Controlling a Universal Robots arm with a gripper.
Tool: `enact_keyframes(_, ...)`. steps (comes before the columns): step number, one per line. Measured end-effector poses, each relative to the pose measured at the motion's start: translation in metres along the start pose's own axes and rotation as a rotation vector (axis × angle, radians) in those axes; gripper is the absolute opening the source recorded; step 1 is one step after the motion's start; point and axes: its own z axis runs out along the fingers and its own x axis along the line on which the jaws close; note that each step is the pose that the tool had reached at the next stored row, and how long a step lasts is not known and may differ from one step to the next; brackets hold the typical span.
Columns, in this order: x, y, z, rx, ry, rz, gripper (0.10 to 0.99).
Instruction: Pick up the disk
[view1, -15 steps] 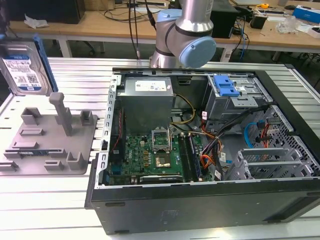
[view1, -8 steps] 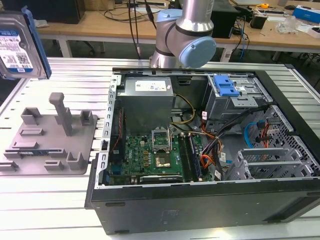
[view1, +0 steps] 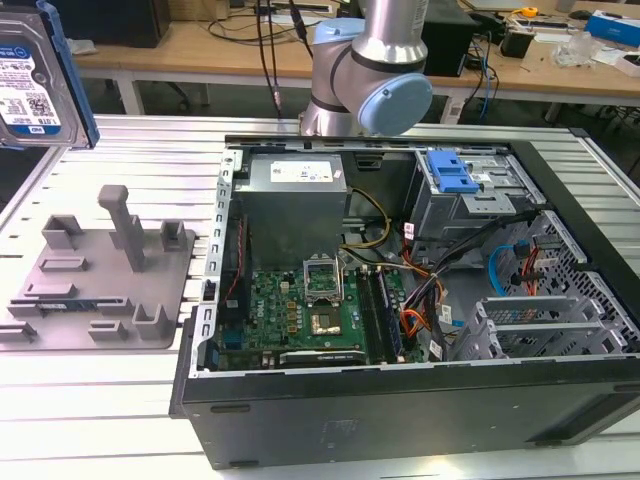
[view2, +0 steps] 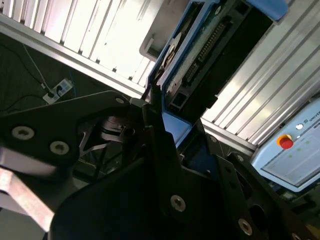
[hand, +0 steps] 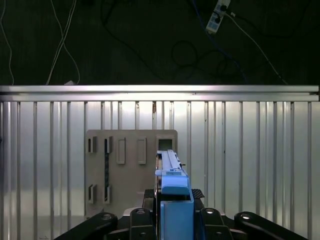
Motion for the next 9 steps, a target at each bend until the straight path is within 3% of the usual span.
enact_keyframes(9,0.0001,0.0,0.0,0.0,0.0001,0.0,0.365)
